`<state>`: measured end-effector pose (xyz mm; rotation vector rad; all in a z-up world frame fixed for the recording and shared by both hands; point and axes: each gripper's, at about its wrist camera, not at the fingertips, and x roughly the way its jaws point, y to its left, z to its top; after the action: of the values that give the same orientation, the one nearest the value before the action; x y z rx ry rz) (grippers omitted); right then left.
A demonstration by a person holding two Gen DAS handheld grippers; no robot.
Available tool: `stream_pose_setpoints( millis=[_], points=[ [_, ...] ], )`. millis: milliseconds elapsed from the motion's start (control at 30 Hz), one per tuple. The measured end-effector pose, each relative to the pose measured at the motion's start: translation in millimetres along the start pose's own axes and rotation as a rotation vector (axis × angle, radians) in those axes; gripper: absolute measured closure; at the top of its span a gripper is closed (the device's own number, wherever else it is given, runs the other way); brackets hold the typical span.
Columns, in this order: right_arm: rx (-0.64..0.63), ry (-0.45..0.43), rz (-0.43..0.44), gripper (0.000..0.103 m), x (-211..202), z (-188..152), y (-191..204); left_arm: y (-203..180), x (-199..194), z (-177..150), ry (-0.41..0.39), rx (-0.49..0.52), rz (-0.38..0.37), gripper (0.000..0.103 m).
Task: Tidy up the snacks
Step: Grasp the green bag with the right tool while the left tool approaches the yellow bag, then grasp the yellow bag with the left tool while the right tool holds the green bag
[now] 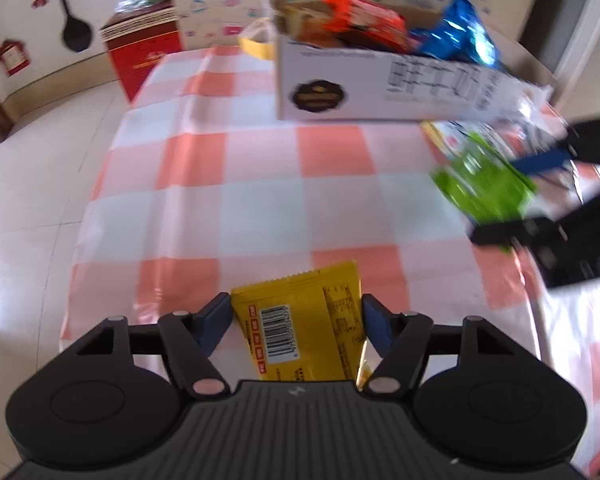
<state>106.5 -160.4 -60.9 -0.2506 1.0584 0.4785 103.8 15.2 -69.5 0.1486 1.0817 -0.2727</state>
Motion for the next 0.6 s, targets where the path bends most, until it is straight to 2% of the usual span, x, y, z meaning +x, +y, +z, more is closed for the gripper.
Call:
stream_pose_setpoints(
  millis=[167, 267, 400, 467, 533, 600],
  points=[
    [-0.072, 0.046, 0.053, 0.024, 7.3, -5.4, 15.2, 7.2, 1.1, 1.8, -0.006, -0.029, 0.009, 0.033],
    [-0.089, 0.074, 0.048, 0.023, 15.4, -8.8, 18.4, 1.5, 2.2, 1.2, 0.006, 0.005, 0.0, 0.023],
    [-0.075, 0.065, 0.038, 0.019, 19.2, -7.0, 18.9, -5.2, 5.8, -2.5, 0.027, 0.038, 0.021, 0.012],
    [-0.076, 0.063, 0.032, 0.018, 18.9, -6.8, 20.1, -5.1, 5.4, -2.7, 0.03, 0.033, 0.019, 0.012],
    [-0.078, 0.063, 0.029, 0.018, 19.2, -6.4, 20.4, -4.0, 4.2, -3.3, 0.023, 0.017, 0.001, 0.018],
    [-0.073, 0.056, 0.022, 0.022, 18.9, -5.7, 19.8, -6.3, 1.7, -2.8, 0.011, 0.035, -0.017, 0.034]
  ],
)
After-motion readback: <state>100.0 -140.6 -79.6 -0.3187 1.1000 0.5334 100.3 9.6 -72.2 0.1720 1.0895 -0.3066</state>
